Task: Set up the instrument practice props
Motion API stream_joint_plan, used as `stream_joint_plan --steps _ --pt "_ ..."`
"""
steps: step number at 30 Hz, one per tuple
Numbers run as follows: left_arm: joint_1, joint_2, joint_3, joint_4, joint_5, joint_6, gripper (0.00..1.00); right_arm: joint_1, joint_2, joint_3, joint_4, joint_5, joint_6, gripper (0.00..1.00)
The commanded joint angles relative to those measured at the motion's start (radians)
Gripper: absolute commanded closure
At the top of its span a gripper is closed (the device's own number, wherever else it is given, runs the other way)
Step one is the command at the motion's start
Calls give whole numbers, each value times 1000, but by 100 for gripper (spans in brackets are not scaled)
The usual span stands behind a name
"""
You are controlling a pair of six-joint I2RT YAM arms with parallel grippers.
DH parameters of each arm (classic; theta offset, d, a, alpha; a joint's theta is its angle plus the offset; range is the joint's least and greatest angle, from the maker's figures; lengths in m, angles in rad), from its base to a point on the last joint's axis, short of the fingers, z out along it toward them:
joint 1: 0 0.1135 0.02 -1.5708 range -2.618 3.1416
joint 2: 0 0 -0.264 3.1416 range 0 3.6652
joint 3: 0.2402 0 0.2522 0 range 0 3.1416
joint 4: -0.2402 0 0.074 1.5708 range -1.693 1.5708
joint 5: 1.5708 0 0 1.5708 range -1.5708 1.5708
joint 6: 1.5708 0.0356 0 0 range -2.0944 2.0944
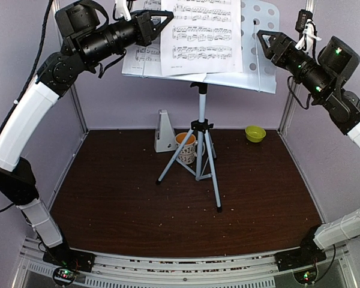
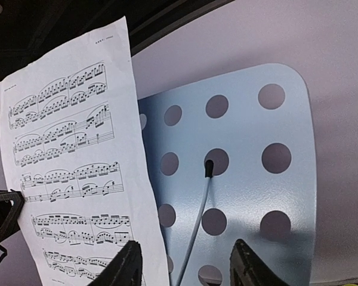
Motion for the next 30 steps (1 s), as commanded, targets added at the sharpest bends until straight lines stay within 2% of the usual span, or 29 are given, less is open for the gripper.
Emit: stream_joint_plan --steps 1,6,15,22,30 --pt "1 -2 -5 67 44 14 100 -6 12 -10 -36 3 88 51" --pt "-5 0 -7 71 41 15 100 -6 29 -20 -2 -29 146 57" --pt "-7 -10 -22 78 28 15 100 -6 48 -13 26 -21 160 83" --pt "-7 -25 -42 74 -100 7 100 -7 32 -57 92 -20 154 100" --pt "-7 -39 -64 82 -245 -15 100 -7 8 -146 237 -38 154 100"
